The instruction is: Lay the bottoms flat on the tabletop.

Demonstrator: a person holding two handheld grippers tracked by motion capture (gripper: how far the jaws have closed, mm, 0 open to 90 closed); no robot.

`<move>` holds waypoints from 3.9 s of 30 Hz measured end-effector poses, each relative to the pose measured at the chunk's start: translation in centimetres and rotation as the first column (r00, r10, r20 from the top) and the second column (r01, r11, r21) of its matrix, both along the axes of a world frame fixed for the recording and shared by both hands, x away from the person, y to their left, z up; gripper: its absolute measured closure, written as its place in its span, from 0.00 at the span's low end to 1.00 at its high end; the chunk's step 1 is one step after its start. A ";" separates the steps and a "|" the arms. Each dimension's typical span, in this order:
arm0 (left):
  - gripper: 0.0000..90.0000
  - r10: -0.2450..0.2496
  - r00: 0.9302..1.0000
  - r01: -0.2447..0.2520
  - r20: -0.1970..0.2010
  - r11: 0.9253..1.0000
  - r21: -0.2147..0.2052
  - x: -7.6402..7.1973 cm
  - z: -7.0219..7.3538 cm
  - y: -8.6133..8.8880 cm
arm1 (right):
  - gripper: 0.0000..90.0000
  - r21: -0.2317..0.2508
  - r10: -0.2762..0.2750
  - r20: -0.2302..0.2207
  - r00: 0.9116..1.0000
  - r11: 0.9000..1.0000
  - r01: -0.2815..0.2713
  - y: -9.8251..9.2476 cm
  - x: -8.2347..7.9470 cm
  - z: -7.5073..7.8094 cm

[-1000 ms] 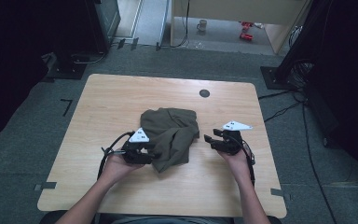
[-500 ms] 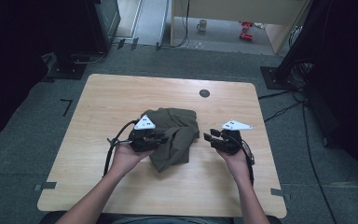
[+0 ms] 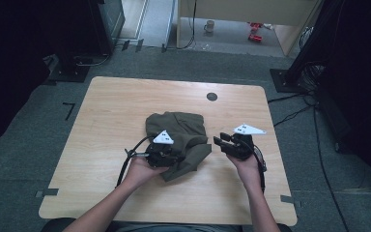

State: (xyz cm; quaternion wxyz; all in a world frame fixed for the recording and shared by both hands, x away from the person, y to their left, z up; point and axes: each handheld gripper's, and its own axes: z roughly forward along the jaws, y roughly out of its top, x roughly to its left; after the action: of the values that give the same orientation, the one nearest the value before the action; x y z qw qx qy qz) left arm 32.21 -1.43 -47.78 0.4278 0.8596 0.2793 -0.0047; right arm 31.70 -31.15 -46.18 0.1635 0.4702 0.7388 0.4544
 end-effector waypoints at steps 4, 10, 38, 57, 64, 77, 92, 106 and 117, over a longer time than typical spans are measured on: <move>0.72 -0.027 1.000 0.026 0.016 1.000 0.015 -0.7 -0.1 0.1 | 0.65 0.016 0.019 -0.004 1.000 1.000 -0.019 0.5 -0.5 0.3; 0.70 0.030 0.998 -0.030 0.052 1.000 -0.001 0.1 1.5 0.5 | 0.65 0.004 0.087 -0.019 0.996 0.996 -0.087 2.8 -1.2 -0.1; 0.97 0.010 0.996 -0.027 0.084 0.980 0.199 5.8 1.8 -3.6 | 0.66 -0.048 0.204 -0.028 0.979 0.978 -0.205 7.0 -2.4 -4.2; 0.99 0.243 0.962 -0.238 0.127 0.970 -0.054 5.5 5.9 4.8 | 0.68 -0.096 0.240 -0.058 0.969 0.965 -0.245 9.6 -2.0 -5.9; 0.99 0.337 0.935 -0.327 0.113 0.940 -0.100 4.9 5.4 8.7 | 0.67 -0.104 0.231 -0.066 0.971 0.966 -0.237 9.6 -1.9 -6.0; 0.98 0.436 0.897 -0.430 0.076 0.899 -0.083 4.3 3.0 13.2 | 0.68 -0.114 0.227 -0.060 0.972 0.966 -0.233 9.7 -1.9 -6.0; 0.97 0.524 0.852 -0.522 0.006 0.850 -0.078 3.9 0.0 16.3 | 0.66 -0.132 0.233 -0.063 0.970 0.962 -0.240 10.0 -1.9 -5.9; 0.93 0.595 0.803 -0.595 -0.014 0.802 -0.049 3.6 -1.9 18.4 | 0.62 -0.140 0.257 -0.075 0.963 0.954 -0.266 10.7 -1.2 -5.7; 0.72 0.627 0.779 -0.623 0.028 0.777 -0.090 3.3 -1.3 20.1 | 0.59 -0.143 0.259 -0.075 0.963 0.953 -0.268 10.8 -1.0 -5.7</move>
State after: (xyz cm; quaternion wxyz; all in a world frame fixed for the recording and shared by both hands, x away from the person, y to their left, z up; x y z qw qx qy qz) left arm 35.49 18.71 -49.06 0.4452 0.7012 0.5360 0.1509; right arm 30.69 -20.30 -51.87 0.1164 0.3660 0.8316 0.4012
